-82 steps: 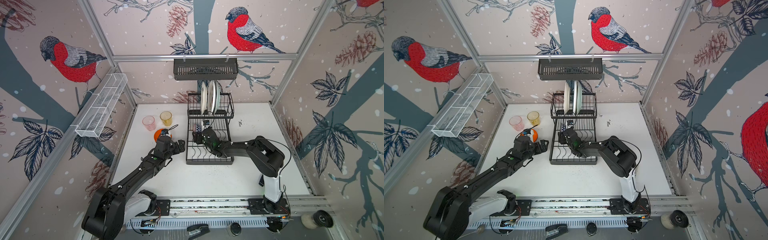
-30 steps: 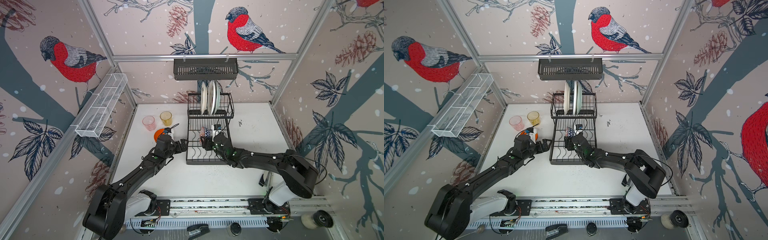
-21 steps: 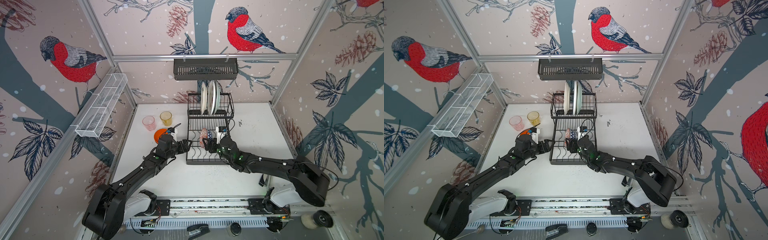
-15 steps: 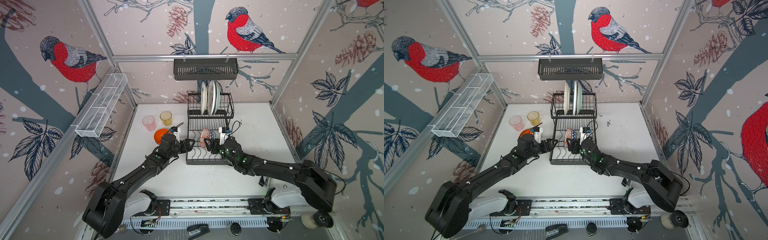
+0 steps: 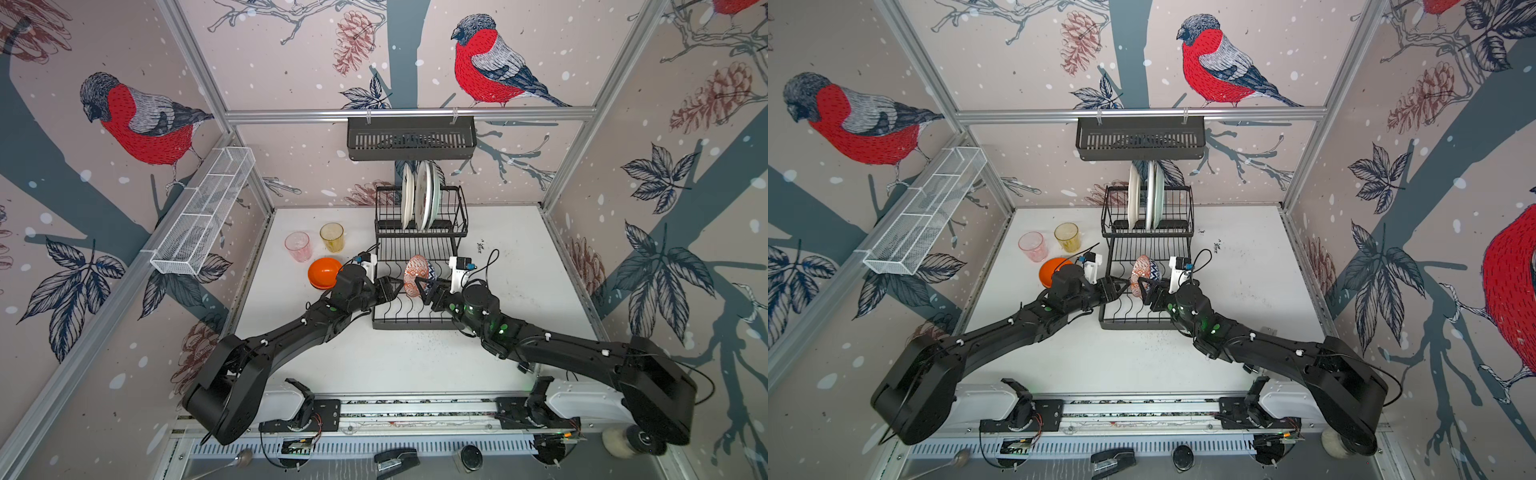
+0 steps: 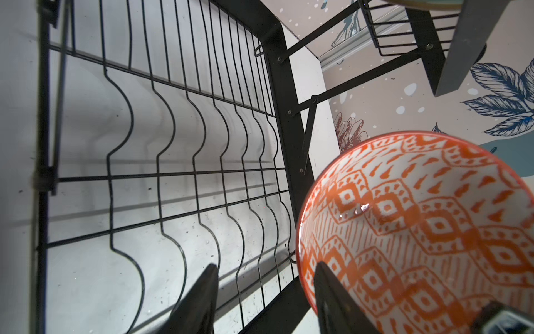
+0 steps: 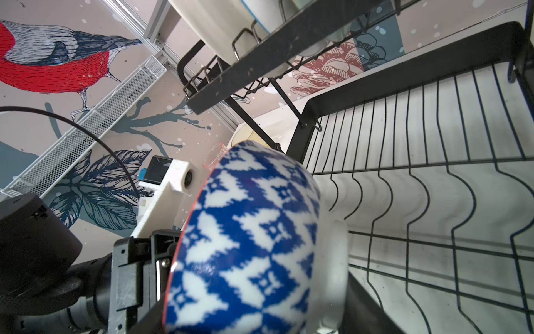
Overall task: Unload the mixed dishes from the dish rack
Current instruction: 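Hold the blue-patterned bowl with the right gripper while the left gripper grasps its rim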
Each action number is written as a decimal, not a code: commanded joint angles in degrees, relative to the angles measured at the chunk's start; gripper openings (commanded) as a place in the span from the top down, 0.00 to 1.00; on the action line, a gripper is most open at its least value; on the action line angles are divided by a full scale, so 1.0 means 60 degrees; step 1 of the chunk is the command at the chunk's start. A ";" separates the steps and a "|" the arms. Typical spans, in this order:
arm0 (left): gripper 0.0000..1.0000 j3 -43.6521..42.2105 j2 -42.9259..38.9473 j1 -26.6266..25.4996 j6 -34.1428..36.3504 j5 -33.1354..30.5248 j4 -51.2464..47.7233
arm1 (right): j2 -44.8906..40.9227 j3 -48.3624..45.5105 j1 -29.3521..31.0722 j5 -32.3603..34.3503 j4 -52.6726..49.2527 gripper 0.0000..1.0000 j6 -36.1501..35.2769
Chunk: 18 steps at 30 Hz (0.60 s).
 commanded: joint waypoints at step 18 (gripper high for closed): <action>0.63 0.0377 0.0849 -0.0236 -0.0359 0.0776 0.1136 | 0.0104 -0.0062 0.0064 -0.0761 0.1231 0.42 0.0374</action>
